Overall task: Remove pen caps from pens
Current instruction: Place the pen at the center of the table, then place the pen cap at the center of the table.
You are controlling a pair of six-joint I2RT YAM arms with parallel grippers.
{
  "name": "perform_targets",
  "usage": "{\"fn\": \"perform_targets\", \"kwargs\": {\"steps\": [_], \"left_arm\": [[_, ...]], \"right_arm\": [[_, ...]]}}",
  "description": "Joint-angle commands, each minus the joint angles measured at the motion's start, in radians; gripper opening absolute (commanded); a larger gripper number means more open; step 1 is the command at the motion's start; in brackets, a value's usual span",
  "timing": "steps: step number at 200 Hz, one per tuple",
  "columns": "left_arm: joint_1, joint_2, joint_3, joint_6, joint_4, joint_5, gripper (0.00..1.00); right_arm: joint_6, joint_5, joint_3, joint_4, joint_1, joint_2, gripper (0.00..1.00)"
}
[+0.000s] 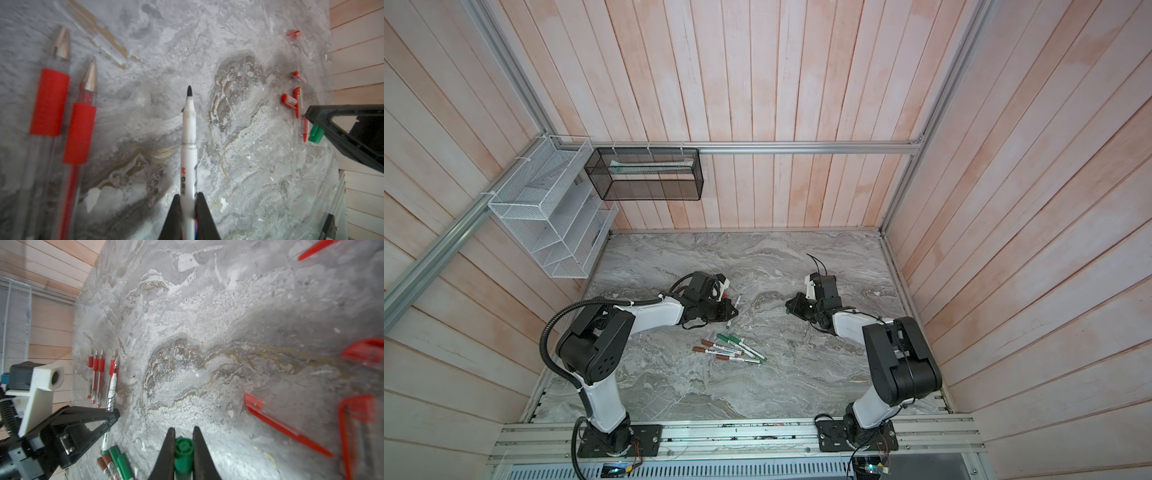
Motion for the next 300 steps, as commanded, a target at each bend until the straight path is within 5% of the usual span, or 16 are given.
{"fn": "perform_targets", "kwargs": {"steps": [1,65,179,259,300], "left_arm": [[0.0,0.028,0.034,0.018,-0.042,-0.051,0.08],[0.007,0.037,0.029,0.044,-0.048,-0.064,0.29],[0.032,-0.282,-0.108,0.126,0.065,-0.027,0.53],[0.315,-0.459,-0.177,0.159,0.12,0.057,0.71],[0.438,-0.498,-0.189,0.142,0.135,0.095,0.75]], "right_arm": [[-0.042,-0.013,0.083,-0.023,0.013,0.066,0.0],[-0.111,0.079,0.218,-0.133,0.045,0.222,0.01],[-0.173,0.223,0.282,-0.298,0.054,0.139,0.36],[-0.214,0.28,0.293,-0.378,0.203,-0.018,0.45],[-0.18,0.316,0.35,-0.452,0.251,0.099,0.44]]}}
